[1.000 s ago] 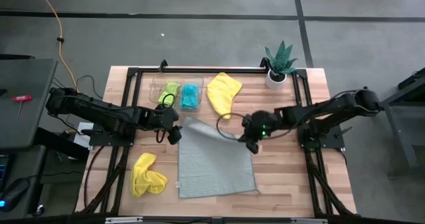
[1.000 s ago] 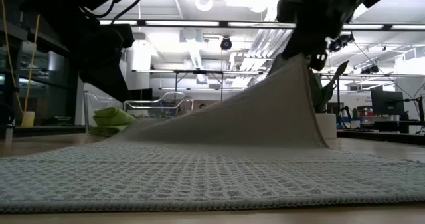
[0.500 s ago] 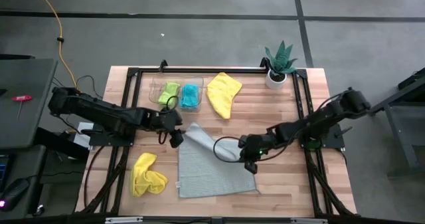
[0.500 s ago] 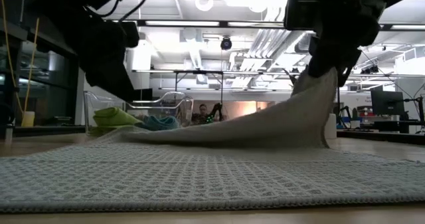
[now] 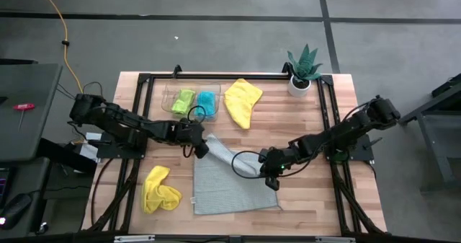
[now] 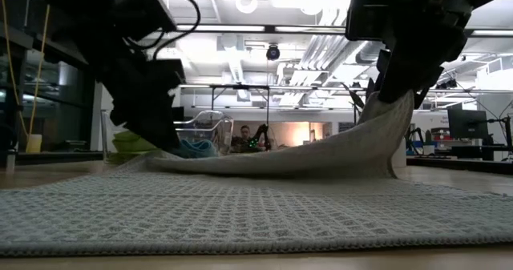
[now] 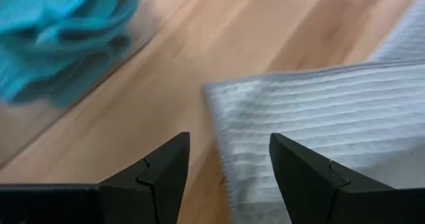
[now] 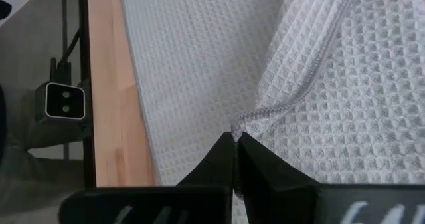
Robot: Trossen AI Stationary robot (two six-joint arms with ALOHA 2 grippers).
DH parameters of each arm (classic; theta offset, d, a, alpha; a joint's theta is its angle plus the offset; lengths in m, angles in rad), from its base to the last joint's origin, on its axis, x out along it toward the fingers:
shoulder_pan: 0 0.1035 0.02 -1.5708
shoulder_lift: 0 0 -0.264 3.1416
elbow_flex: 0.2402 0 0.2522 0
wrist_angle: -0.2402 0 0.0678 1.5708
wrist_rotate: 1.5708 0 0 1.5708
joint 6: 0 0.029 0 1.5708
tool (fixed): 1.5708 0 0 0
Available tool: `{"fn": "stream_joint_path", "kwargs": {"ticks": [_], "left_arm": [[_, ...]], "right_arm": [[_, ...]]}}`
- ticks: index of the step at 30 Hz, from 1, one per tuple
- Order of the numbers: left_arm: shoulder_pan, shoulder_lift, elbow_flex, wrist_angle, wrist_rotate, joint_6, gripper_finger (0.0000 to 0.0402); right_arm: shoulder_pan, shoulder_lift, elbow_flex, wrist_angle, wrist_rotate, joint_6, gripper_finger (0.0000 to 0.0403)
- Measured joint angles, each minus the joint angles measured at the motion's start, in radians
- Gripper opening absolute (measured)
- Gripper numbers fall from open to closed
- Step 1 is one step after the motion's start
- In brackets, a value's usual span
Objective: Fold microfiber towels
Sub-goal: Fold the gray towel
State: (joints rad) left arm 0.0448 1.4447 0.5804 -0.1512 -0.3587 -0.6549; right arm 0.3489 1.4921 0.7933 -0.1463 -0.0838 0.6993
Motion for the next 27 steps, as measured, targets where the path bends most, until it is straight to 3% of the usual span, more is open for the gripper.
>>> {"fn": "stream_joint_path", "kwargs": {"ticks": [11,16,19,24,27], "left_arm": [[0.094,0.110,0.000,0.133,0.147,-0.102,0.0198],[0.105,0.120,0.000,0.141,0.164,-0.100,0.0190],[0.102,0.109,-0.001,0.140,0.153,-0.082,0.0151],[0.100,0.079,-0.001,0.149,0.144,-0.060,0.0021],[0.100,0.056,-0.001,0.154,0.139,-0.050,0.0011]], "right_arm": [[0.000,0.000,0.000,0.001,0.005,-0.019,0.0000],[0.000,0.000,0.000,0.001,0.004,-0.019,0.0000],[0.000,0.000,0.000,0.001,0.004,-0.019,0.0000],[0.000,-0.001,0.000,0.001,0.003,-0.023,0.0000],[0.000,-0.001,0.000,0.001,-0.003,-0.025,0.0000]]}}
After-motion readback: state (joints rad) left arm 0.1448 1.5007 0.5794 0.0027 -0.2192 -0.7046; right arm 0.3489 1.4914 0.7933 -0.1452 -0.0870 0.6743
